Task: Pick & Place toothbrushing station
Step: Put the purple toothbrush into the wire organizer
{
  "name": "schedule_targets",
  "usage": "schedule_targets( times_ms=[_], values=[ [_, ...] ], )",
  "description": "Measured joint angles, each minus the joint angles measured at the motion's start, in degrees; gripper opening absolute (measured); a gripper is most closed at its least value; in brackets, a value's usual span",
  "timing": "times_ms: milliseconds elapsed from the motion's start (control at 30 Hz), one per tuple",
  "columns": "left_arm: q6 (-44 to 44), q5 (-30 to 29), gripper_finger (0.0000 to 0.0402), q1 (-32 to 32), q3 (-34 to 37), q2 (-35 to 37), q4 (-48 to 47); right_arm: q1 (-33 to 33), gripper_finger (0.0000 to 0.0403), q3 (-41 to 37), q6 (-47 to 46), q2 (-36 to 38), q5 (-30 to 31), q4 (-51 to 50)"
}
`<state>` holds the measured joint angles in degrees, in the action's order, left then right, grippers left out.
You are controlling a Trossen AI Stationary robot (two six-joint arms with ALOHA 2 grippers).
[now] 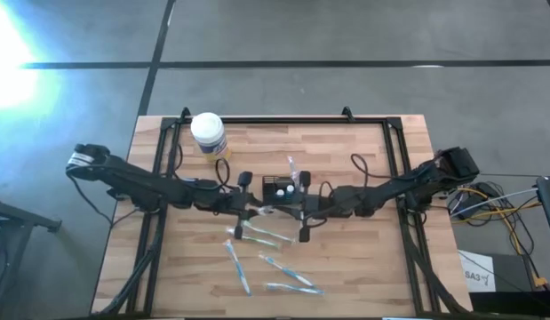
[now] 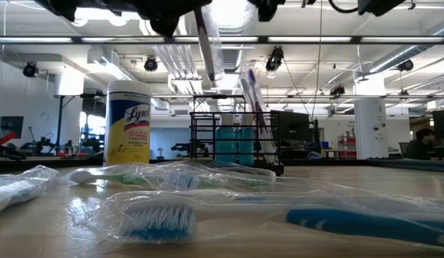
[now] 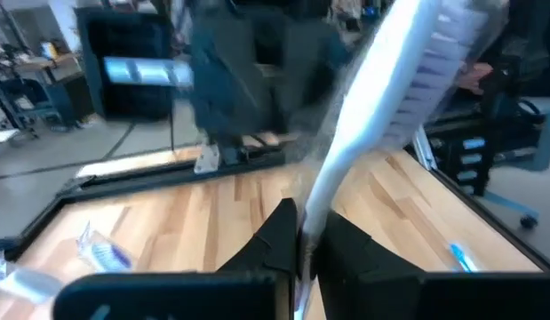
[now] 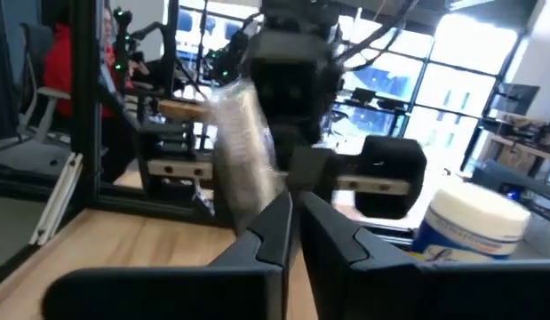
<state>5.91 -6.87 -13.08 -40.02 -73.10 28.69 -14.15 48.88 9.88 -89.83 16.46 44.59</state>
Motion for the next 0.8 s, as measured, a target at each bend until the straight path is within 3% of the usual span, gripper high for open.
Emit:
schedule_targets(
  times_ms=[333, 500, 667, 800],
  values=[
    [3.3, -4.6, 0.0024, 1.9, 0.1, 10.4, -11.1, -0.6, 0.0067, -0.9, -6.7, 13.5, 0.3, -23.4],
    [3.4, -4.0, 0.0024, 8.4, 0.3, 11.8, -13.9, -2.6, 0.0060, -6.3, -5.0, 15.3, 0.1, -19.7],
    [-0.3, 3.2, 0.0024, 15.5, 2.9, 8.8, -7.5, -3.2, 0.0049, -12.9, -3.3, 15.2, 0.2, -12.8],
    [-3.4, 5.0, 0.0024, 18.7, 5.3, 6.1, -3.0, -3.1, 0.0044, -16.7, -2.9, 15.3, 0.1, -8.3]
  ],
)
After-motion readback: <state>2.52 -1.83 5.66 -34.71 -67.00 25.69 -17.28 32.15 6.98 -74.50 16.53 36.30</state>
